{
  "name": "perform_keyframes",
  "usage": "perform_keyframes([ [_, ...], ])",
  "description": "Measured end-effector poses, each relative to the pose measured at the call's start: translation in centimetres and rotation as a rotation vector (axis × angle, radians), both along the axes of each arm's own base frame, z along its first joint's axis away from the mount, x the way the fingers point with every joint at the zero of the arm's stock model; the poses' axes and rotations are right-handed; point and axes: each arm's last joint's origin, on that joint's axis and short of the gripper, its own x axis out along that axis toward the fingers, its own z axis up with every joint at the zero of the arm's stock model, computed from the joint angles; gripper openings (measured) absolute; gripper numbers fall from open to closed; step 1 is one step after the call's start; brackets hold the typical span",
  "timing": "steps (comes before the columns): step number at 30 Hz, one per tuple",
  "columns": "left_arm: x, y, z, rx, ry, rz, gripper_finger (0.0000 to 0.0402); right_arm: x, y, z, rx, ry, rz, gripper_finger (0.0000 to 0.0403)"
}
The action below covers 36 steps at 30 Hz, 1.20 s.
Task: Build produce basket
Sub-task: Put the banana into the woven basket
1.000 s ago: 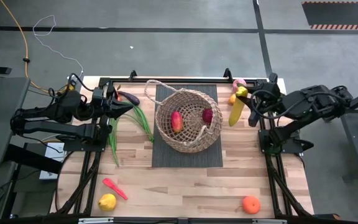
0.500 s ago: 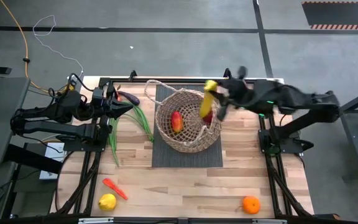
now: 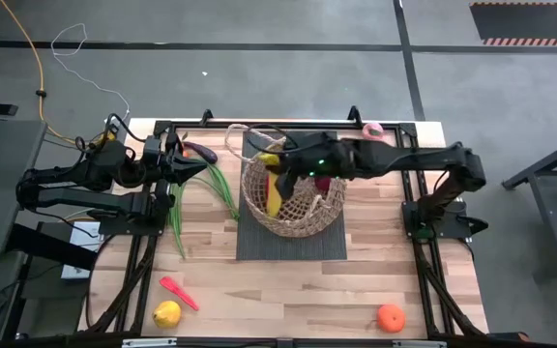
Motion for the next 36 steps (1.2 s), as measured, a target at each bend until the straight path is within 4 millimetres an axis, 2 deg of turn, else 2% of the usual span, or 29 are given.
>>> perform_keyframes([
  [4, 0.0, 0.0, 0.0, 0.0, 0.0, 0.0, 0.0, 0.6, -0.1, -2.3, 0.099, 0.107, -0.082, 0.0115],
  [9, 0.0, 0.0, 0.0, 0.024, 0.006, 0.002, 0.0, 0.9, -0.6, -4.1, 0.094, 0.208, -0.2, 0.0115],
  [19, 0.0, 0.0, 0.0, 0.025, 0.006, 0.013, 0.0, 1.3, -1.5, -5.8, 0.005, 0.283, -0.312, 0.0115],
  [24, 0.0, 0.0, 0.0, 0.025, 0.005, 0.013, 0.0, 1.0, -1.8, -5.0, -0.107, 0.255, -0.387, 0.0115],
  [31, 0.0, 0.0, 0.0, 0.025, 0.006, 0.015, 0.0, 1.8, -0.9, -5.2, -0.004, 0.225, -0.249, 0.0115],
  [36, 0.0, 0.1, 0.0, 0.023, 0.006, 0.042, 0.0, 2.8, 0.2, -6.3, -0.011, 0.238, -0.204, 0.0115],
])
